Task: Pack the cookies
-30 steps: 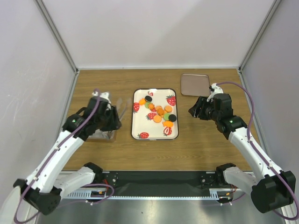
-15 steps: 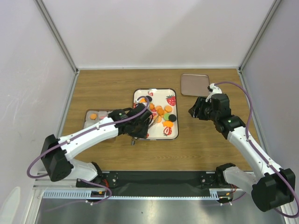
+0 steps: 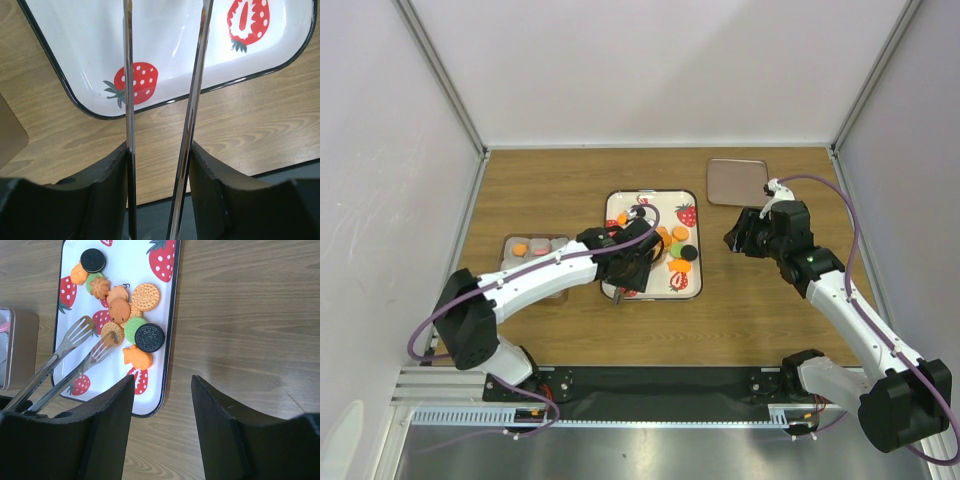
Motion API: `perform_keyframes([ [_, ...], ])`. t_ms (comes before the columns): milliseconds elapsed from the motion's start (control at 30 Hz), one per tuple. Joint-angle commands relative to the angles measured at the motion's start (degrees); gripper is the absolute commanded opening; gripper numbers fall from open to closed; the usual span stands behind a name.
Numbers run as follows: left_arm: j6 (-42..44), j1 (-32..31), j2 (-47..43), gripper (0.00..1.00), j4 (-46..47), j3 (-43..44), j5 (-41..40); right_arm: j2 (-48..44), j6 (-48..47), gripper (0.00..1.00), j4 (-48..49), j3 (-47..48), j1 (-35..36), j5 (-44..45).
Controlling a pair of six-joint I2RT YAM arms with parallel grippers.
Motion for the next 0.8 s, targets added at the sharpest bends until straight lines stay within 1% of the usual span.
perform_keyframes([
  [0,1.46,-0.18,1.06,0.52,1.23,3.07,-1.98,-0.07,-1.12,0.55,0.83,0.28,0.30,0.29],
  [467,2.07,0.18,3.88,0.52,3.16,3.34,-0.84,-0.33,-1.21,0.55,0.92,0.19,0.48,0.11],
  [633,1.72,0.70,3.18,0.49,3.95,2.38,0.65,-0.33,-1.21,0.55,0.75,0.19,0.39,0.03],
  [767,1.81,1.40,2.12,0.45,3.86,1.85,1.09,-0.33,-1.21,0.55,0.92,0.19,0.48,-0.15],
])
